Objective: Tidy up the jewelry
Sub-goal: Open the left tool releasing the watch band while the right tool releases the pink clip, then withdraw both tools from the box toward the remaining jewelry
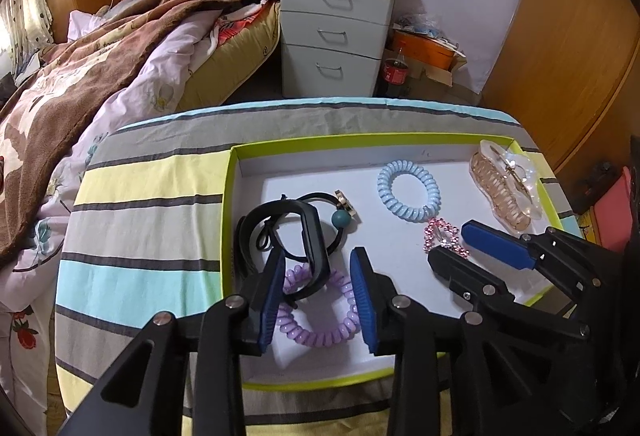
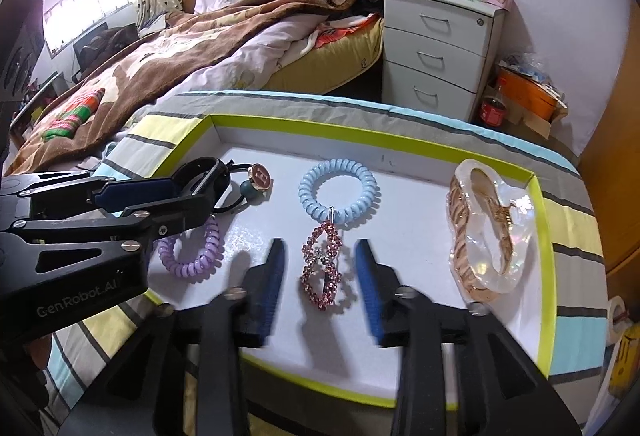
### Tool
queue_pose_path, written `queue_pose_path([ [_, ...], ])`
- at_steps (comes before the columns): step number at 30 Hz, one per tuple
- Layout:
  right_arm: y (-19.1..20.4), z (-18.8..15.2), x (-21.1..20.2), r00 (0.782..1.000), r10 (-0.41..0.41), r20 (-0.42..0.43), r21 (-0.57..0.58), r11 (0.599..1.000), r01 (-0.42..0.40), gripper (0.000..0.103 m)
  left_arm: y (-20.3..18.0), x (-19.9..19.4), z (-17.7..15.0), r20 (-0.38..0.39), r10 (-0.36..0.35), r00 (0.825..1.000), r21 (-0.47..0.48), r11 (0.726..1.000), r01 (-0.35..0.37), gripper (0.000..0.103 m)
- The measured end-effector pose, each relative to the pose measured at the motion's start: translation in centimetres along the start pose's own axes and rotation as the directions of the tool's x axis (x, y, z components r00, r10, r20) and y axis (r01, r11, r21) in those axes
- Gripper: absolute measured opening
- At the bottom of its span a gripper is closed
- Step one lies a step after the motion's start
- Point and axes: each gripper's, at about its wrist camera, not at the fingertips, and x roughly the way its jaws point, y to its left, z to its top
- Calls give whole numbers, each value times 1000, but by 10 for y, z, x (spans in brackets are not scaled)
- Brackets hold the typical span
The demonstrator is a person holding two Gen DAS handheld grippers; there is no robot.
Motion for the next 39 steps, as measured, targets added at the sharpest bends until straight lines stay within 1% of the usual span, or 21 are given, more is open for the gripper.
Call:
queue_pose_path([
  [11, 1, -3, -30, 999, -15, 45, 20, 1000, 14, 47, -3, -31, -8, 42, 9, 999, -12, 1000, -8, 39],
  [19, 3, -15, -58, 996, -26, 84, 39, 999, 23, 47, -4, -59, -21, 75, 9, 997, -13, 1000, -8, 39],
  [31, 0, -44, -94, 991, -42, 127, 72, 997, 33, 47, 1, -97, -55, 117, 1, 993, -41, 999, 4, 40],
  [39, -7, -71, -107, 991, -51, 128, 93, 995, 39, 47, 4, -113, -82, 136, -10, 991, -56, 998, 18, 41],
])
